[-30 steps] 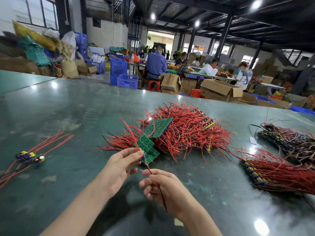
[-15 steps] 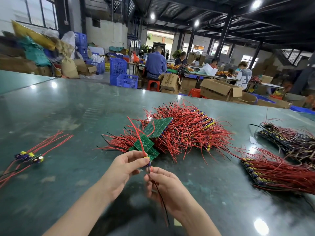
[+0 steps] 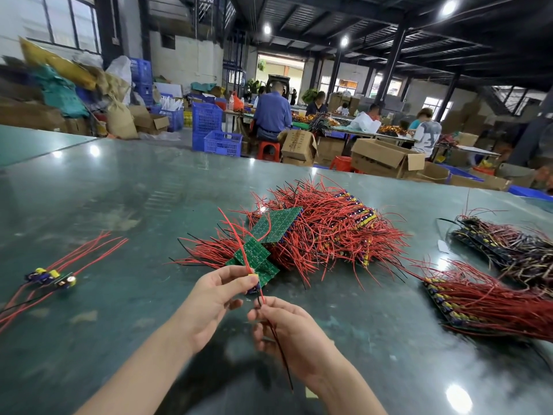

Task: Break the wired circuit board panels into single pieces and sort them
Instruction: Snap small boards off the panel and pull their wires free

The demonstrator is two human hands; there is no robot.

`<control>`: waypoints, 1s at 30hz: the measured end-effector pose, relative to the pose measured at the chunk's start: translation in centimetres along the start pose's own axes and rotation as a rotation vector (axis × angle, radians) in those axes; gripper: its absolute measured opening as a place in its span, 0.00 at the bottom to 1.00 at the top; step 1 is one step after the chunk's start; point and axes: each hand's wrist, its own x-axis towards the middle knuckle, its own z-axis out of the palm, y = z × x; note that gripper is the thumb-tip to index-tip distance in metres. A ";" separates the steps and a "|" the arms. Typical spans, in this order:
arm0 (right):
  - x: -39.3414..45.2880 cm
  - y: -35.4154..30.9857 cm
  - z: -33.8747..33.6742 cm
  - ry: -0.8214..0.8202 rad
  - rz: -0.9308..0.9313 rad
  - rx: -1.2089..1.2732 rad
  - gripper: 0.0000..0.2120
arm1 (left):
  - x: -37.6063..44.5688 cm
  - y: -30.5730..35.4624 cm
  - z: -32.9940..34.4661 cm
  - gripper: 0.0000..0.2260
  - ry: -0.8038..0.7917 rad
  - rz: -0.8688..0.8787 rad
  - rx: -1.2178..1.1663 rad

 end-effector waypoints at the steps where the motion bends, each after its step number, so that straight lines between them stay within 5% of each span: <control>1: 0.0 0.0 0.1 -0.006 -0.003 0.006 0.06 | 0.0 0.0 0.1 0.11 0.003 0.001 0.002; 20: 0.0 0.0 0.3 0.025 -0.005 -0.012 0.04 | 0.5 0.3 -0.7 0.12 0.124 0.054 -0.110; 30: 0.0 0.3 0.6 0.298 -0.354 -0.522 0.08 | -0.4 -1.3 0.9 0.08 0.128 0.299 0.218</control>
